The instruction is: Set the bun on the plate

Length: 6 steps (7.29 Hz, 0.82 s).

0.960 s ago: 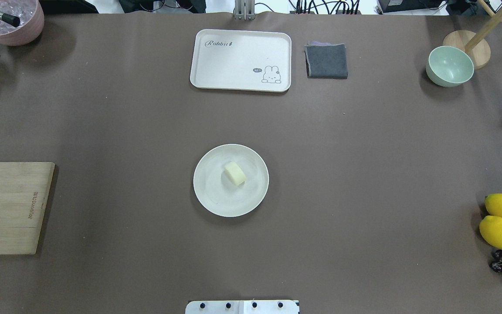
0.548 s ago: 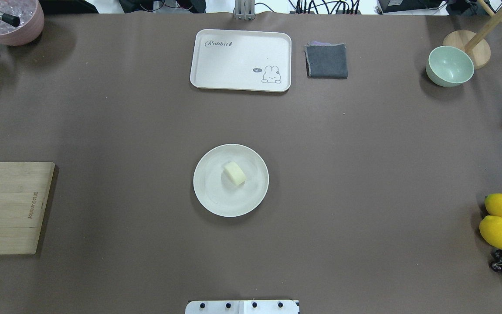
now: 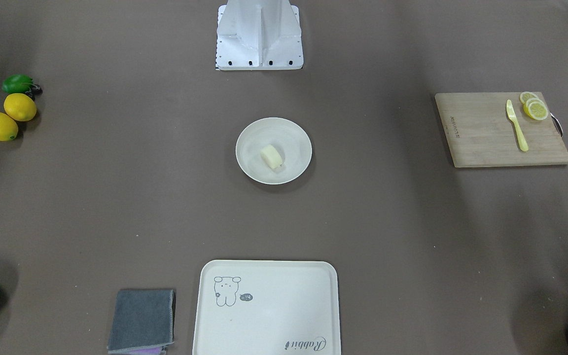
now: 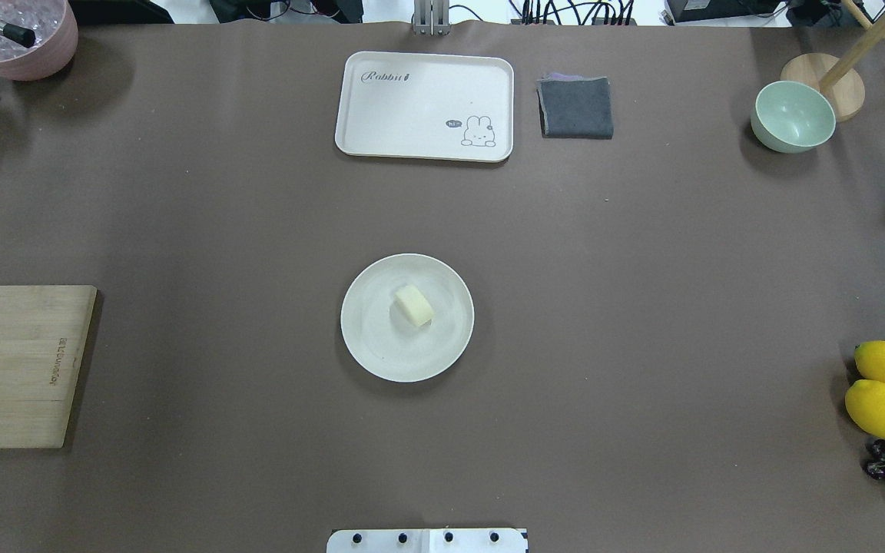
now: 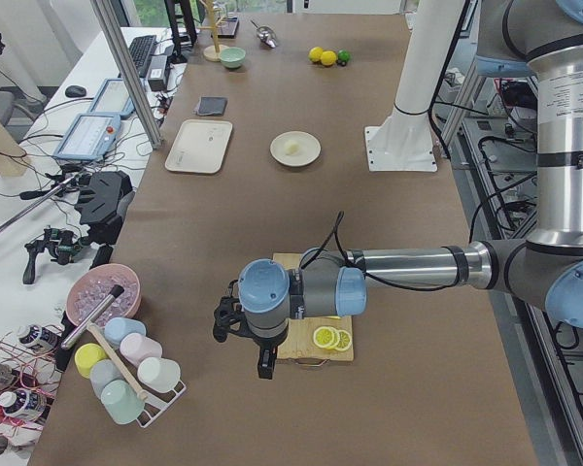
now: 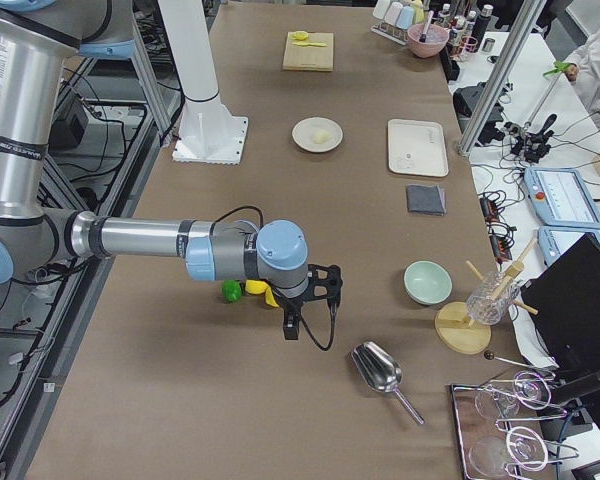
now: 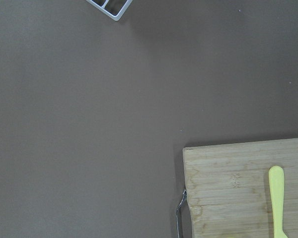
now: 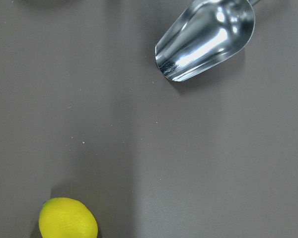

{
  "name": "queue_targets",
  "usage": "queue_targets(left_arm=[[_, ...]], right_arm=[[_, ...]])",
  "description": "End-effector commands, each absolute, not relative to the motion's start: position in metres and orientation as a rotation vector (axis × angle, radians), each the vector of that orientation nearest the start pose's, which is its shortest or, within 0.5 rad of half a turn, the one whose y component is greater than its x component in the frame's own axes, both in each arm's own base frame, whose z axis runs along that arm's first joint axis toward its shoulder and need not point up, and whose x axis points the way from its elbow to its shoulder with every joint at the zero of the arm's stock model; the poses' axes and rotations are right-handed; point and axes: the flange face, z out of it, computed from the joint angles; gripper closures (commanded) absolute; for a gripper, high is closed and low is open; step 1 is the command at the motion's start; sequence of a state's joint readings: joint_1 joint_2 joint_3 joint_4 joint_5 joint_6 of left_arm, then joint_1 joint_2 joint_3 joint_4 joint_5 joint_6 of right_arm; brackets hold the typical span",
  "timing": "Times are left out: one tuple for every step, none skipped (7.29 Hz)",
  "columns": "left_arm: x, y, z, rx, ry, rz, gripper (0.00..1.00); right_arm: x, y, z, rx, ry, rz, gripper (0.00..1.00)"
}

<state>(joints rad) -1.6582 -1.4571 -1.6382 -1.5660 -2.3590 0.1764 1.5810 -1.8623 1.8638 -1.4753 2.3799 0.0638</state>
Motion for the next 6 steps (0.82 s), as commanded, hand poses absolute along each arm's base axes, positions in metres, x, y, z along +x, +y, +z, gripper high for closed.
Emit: queue_targets(left_arm=[[-0.101, -0.433, 0.677, 0.057, 0.788, 0.064, 0.02], [-0.101, -0.433, 0.677, 0.057, 0.788, 0.063, 0.02], [-0.101, -0.433, 0.676, 0.059, 0.788, 0.066, 0.02], [-0.101, -0.433, 0.676, 0.058, 0.788, 0.064, 0.02], [-0.101, -0.433, 0.676, 0.059, 0.788, 0.066, 0.02], [-0.101, -0.433, 0.676, 0.058, 0.788, 0.064, 0.02]], right_arm=[[0.065, -0.376, 0.628, 0.069, -0.812, 0.042, 0.0], [0.065, -0.375, 0.631, 0.061, -0.814, 0.048, 0.0], [0.065, -0.373, 0.641, 0.041, -0.813, 0.057, 0.0], [0.065, -0.373, 0.646, 0.035, -0.811, 0.057, 0.0], [0.065, -0.372, 0.647, 0.033, -0.811, 0.053, 0.0], [0.064, -0.37, 0.652, 0.025, -0.813, 0.056, 0.0]])
